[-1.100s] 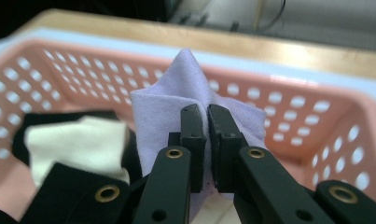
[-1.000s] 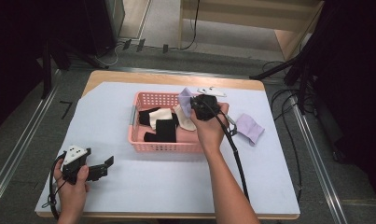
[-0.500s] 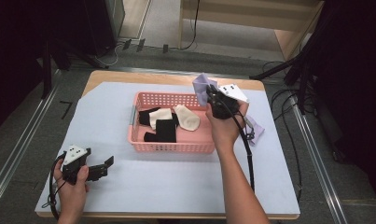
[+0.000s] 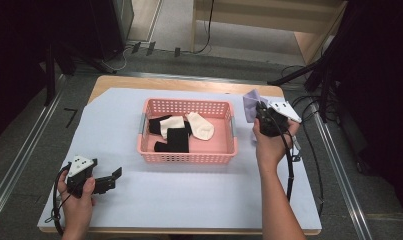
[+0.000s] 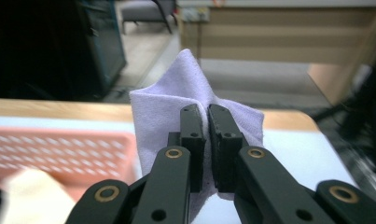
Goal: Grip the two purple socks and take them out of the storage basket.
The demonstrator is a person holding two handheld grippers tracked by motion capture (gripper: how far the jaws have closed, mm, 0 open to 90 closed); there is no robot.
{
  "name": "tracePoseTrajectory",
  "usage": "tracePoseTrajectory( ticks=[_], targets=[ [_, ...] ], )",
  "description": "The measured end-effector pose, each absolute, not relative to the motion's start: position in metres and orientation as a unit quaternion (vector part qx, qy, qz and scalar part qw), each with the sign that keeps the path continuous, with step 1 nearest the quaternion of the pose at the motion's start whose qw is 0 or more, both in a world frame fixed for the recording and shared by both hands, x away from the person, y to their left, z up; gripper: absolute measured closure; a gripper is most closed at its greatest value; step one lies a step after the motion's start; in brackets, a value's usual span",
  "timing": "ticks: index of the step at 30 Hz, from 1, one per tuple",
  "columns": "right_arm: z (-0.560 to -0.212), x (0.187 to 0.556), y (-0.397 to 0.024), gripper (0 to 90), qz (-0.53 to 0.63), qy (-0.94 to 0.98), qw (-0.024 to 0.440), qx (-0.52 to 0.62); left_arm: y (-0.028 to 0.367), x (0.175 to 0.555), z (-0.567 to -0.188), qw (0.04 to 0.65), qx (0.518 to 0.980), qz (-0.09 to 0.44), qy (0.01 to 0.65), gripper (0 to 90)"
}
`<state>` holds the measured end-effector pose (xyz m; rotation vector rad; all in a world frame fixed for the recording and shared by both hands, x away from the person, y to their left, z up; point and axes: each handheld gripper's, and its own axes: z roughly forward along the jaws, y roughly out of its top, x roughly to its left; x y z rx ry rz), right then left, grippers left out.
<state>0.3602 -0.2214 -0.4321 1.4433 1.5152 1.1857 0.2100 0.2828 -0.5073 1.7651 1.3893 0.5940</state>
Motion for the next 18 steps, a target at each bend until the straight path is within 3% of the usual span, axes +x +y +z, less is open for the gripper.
tracePoseTrajectory(
  ticks=[5,7,12,18],
  targets=[
    [-0.451,0.359,-0.243,85.1,0.433,0.582,0.346,0.594,0.283,0.210,-0.507,0.398,0.697,0.235,0.549,7.2],
    [-0.457,0.359,-0.248,80.1,0.422,0.586,0.331,0.607,0.283,0.210,-0.507,0.398,0.697,0.235,0.549,7.3],
    [-0.465,0.356,-0.256,54.2,0.440,0.567,0.296,0.630,0.283,0.210,-0.507,0.396,0.697,0.237,0.549,7.3],
    [-0.463,0.346,-0.261,37.9,0.464,0.563,0.295,0.616,0.283,0.209,-0.507,0.397,0.697,0.236,0.548,7.3]
  ],
)
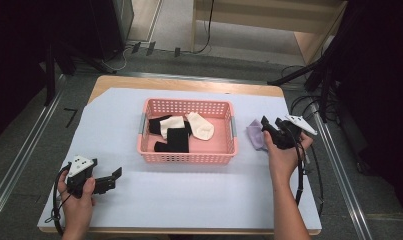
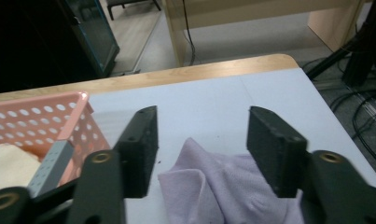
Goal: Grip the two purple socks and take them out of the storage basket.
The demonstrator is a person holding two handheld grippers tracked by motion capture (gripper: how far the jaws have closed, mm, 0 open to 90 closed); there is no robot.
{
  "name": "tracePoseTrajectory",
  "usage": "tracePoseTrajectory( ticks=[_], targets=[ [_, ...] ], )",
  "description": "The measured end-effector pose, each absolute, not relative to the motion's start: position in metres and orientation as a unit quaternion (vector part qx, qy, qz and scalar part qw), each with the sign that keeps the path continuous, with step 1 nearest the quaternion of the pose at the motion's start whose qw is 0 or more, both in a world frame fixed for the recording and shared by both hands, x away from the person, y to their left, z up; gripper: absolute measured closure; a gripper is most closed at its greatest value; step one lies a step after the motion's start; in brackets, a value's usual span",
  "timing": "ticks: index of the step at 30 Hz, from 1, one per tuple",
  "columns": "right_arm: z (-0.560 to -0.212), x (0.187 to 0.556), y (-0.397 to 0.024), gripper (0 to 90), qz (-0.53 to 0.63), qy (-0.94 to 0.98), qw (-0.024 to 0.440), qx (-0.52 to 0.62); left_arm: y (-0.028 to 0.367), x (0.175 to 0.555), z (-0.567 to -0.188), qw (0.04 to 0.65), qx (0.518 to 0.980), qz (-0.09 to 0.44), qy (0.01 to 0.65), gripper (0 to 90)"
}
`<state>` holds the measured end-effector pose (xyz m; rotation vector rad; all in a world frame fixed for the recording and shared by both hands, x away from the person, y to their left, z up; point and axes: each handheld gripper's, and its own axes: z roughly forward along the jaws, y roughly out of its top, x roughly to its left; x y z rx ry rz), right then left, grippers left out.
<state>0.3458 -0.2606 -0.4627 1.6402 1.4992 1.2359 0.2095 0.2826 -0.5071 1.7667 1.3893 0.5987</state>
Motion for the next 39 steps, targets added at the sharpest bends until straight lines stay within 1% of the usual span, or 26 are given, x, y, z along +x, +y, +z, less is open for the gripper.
tracePoseTrajectory(
  ticks=[2,4,7,12,24,39],
  targets=[
    [-0.463,0.341,-0.261,35.7,0.463,0.571,0.299,0.609,0.283,0.209,-0.507,0.398,0.697,0.237,0.548,7.3],
    [-0.465,0.337,-0.260,29.9,0.466,0.589,0.292,0.591,0.282,0.209,-0.507,0.397,0.697,0.237,0.548,7.3],
    [-0.468,0.329,-0.259,28.5,0.456,0.612,0.301,0.572,0.282,0.209,-0.507,0.397,0.697,0.238,0.548,7.3],
    [-0.470,0.315,-0.267,28.3,0.463,0.600,0.291,0.584,0.282,0.209,-0.507,0.397,0.697,0.238,0.548,7.3],
    [-0.487,0.285,-0.289,30.3,0.459,0.599,0.287,0.590,0.282,0.209,-0.507,0.396,0.698,0.239,0.547,7.3],
    [-0.509,0.246,-0.318,30.2,0.447,0.593,0.294,0.601,0.282,0.208,-0.507,0.396,0.698,0.241,0.545,7.3]
  ],
)
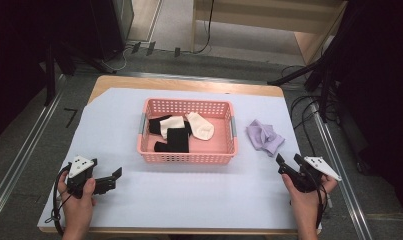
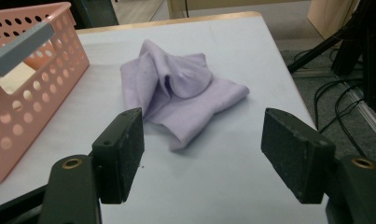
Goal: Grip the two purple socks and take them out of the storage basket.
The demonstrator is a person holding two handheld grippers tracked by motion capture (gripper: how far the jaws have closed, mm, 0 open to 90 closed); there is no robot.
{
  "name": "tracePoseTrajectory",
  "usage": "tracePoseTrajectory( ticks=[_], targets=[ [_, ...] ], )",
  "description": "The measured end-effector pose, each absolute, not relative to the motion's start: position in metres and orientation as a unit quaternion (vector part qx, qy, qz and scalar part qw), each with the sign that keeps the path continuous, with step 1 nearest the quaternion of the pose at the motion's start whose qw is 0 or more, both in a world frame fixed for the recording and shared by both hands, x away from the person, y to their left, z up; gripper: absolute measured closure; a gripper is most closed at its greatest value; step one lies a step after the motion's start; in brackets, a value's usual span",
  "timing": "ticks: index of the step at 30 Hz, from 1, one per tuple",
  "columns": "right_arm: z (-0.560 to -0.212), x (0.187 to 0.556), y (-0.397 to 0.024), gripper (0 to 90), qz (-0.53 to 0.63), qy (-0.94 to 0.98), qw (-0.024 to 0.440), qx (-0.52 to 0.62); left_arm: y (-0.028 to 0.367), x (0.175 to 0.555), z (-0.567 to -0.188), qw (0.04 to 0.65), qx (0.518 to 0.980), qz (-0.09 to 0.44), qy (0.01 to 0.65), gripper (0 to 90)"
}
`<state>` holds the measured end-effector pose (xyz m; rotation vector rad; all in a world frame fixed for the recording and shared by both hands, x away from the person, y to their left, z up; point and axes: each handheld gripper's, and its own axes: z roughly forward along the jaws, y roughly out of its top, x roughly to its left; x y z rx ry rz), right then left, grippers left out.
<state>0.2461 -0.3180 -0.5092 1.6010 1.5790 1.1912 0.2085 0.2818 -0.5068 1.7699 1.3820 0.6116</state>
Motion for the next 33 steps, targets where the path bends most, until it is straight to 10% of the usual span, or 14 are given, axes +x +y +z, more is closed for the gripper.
tracePoseTrajectory(
  ticks=[33],
  targets=[
    [-0.528,0.199,-0.357,29.4,0.442,0.602,0.306,0.590,0.282,0.210,-0.507,0.395,0.699,0.238,0.547,7.3]
  ],
)
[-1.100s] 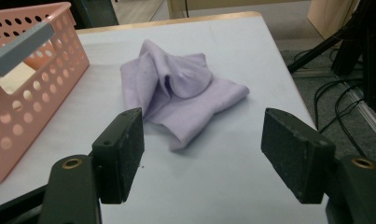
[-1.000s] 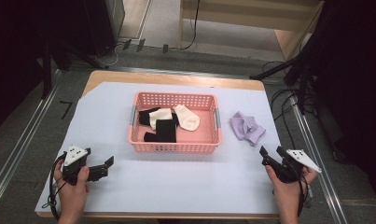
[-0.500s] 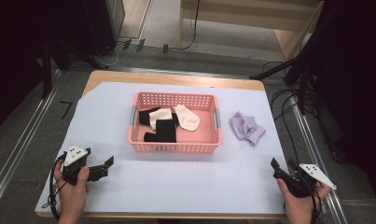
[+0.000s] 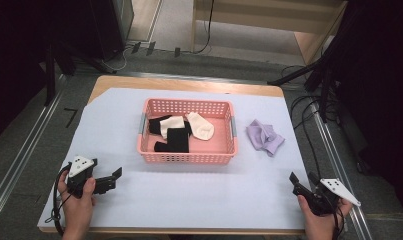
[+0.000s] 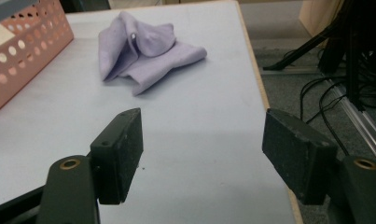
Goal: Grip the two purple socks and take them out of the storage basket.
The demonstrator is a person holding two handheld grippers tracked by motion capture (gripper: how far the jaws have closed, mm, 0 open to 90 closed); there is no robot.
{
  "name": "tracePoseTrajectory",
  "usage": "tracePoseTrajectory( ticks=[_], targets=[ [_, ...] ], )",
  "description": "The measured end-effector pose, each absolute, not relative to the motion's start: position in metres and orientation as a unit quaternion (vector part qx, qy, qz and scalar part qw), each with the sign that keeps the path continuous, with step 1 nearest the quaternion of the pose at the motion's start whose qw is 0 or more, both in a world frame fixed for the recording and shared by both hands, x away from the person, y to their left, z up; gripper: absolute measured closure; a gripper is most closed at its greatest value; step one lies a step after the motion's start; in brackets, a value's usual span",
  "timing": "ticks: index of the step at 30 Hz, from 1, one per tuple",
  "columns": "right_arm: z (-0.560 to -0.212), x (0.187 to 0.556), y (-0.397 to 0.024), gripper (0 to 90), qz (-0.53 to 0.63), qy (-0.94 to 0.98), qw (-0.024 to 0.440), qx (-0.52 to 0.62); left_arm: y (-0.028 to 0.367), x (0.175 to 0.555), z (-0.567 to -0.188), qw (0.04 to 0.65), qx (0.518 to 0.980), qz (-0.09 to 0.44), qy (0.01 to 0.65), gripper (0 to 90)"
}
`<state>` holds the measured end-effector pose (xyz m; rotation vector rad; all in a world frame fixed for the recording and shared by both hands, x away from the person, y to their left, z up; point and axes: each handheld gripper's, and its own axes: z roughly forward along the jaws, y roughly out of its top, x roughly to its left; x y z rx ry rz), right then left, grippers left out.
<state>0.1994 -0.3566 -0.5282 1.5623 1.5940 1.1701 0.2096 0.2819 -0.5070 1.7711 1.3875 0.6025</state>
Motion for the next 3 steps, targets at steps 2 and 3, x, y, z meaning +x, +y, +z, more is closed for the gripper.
tracePoseTrajectory(
  ticks=[2,3],
  targets=[
    [-0.5282,0.2002,-0.3557,29.4,0.440,0.606,0.298,0.591,0.2819,0.2097,-0.5070,0.394,0.699,0.238,0.547,7.3],
    [-0.5282,0.2003,-0.3559,29.4,0.440,0.607,0.298,0.591,0.2818,0.2098,-0.5070,0.393,0.699,0.239,0.547,7.2]
  ],
)
